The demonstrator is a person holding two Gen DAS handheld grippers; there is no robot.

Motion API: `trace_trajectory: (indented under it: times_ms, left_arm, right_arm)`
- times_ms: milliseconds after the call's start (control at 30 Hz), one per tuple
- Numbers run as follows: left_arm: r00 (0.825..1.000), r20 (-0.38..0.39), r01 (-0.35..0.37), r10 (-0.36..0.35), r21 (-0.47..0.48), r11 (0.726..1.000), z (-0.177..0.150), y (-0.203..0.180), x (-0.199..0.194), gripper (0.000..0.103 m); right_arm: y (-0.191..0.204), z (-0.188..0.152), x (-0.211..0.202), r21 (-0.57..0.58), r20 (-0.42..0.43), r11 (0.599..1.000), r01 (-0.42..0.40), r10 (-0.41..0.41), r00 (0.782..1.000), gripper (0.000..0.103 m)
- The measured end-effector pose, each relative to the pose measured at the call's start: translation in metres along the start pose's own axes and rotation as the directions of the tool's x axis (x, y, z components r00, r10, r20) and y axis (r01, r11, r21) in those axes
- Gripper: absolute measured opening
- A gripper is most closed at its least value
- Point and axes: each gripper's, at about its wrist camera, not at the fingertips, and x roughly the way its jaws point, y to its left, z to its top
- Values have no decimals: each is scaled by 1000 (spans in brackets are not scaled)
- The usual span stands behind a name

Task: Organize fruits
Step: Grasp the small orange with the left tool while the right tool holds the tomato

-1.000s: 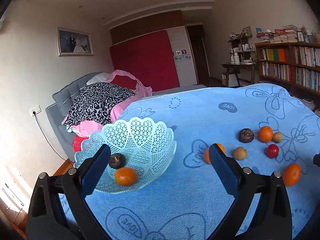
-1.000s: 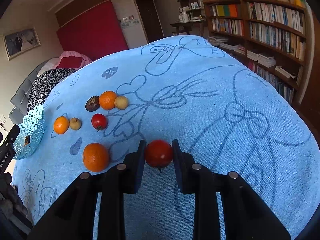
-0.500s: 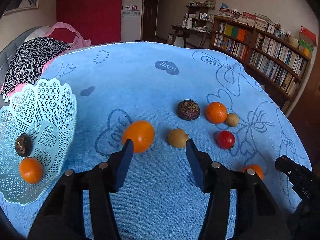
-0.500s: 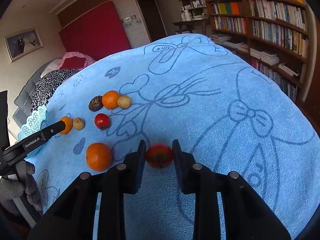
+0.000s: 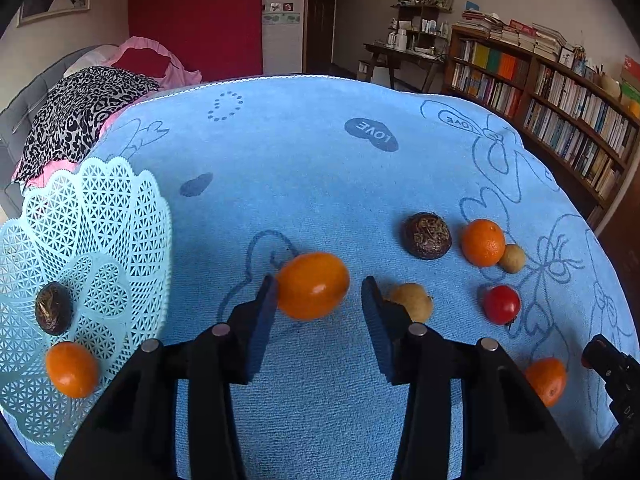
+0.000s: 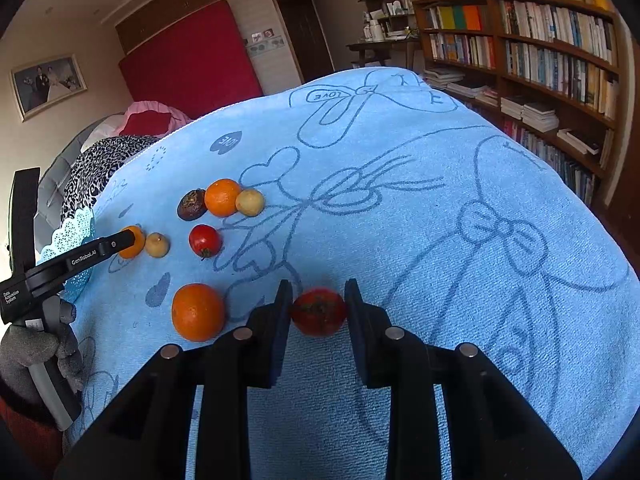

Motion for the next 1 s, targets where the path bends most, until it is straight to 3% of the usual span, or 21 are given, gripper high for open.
trace_trajectory:
  times_ms: [267, 367, 433, 500, 700, 767, 833, 867, 900, 1000]
  left_arm:
    - [997, 16, -70, 69, 47, 996, 2, -8, 7, 45]
    - [998, 32, -56, 55, 24, 998, 3, -3, 4, 38]
    - [998, 51, -44, 44, 6, 999, 2, -1, -3, 21]
    - [996, 75, -36, 37, -10, 999, 2, 0, -13, 11]
    - [992, 130, -4, 3, 12, 1000, 1, -7, -35, 11]
    - [993, 119, 6, -8, 19, 1000, 2, -8, -32, 18]
    - [995, 97, 11, -14, 25, 1000, 2, -10, -26, 49]
    - [996, 91, 5, -8, 30, 1000, 1, -11, -23, 56]
    - [996, 86, -1, -1, 33, 999, 0, -12, -21, 61]
    - [999, 51, 5, -7, 37, 999, -3, -13, -12, 61]
  right_arm:
    - [0, 0, 0, 0, -1, 1000, 1, -1, 1000, 28]
    - [0, 0, 0, -1, -1, 1000, 2, -2, 1000, 28]
    - [0, 0, 0, -1, 0, 1000, 2, -2, 1000, 28]
    - [0, 0, 0, -1, -1, 1000, 3, -3, 1000, 28]
    - [0, 0, 1, -6, -3, 1000, 15, -15, 1000, 28]
    - [0, -1, 0, -8, -2, 1000, 20, -20, 1000, 28]
    - [0, 0, 0, -8, 0, 1000, 22, -22, 1000, 28]
    - [1, 0, 0, -8, -1, 1000, 23, -23, 1000, 28]
    - [1, 0, 0, -8, -2, 1000, 24, -24, 1000, 28]
    - [1, 0, 1, -11, -3, 1000, 24, -24, 1000, 28]
